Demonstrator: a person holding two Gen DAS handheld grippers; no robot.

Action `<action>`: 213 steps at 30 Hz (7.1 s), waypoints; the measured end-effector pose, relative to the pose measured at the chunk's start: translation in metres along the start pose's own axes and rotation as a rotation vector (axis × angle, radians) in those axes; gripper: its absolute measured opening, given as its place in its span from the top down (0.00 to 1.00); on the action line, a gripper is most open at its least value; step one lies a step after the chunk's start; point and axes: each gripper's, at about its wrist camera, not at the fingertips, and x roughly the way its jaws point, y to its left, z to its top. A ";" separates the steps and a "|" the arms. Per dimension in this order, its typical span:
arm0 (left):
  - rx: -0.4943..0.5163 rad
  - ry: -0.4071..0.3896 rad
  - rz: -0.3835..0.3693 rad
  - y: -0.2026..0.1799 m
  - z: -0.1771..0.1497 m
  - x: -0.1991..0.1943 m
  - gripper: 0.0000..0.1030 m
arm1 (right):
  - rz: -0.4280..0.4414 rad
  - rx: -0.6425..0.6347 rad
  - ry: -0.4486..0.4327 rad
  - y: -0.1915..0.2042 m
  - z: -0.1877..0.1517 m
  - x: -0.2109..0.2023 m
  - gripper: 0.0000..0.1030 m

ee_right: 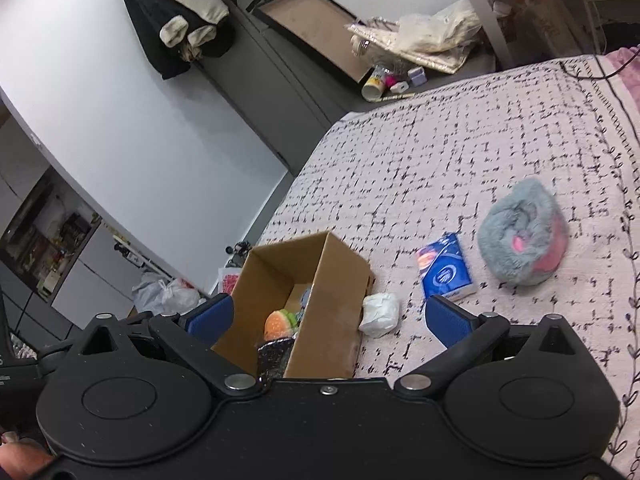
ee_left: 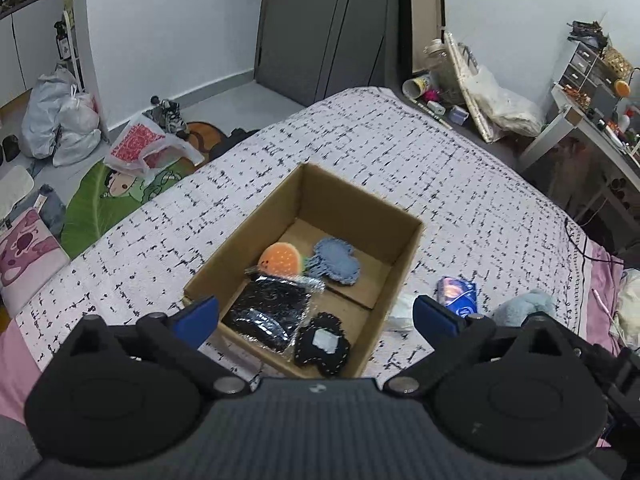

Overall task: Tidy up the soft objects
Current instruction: 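Open both tools to release the black items into the box and withdraw, then reach the left tool toward the grey fluffy plush while the right tool approaches it, then close the left tool on the grey-pink plush while the right tool also grips it, then carry the grey-pink plush with both tools over the cardboard box, then open both tools to drop the grey-pink plush into the box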

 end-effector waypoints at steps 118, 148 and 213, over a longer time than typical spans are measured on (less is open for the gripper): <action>0.047 0.121 -0.383 -0.168 -0.014 0.098 0.76 | -0.012 0.434 0.016 -0.156 0.044 0.028 0.76; 0.046 -0.072 -0.346 -0.083 0.008 0.004 0.81 | 0.140 0.213 -0.074 -0.047 0.030 0.010 0.76; -0.059 -0.032 -0.234 0.040 0.037 0.108 0.76 | 0.022 0.051 -0.009 0.017 -0.012 0.098 0.58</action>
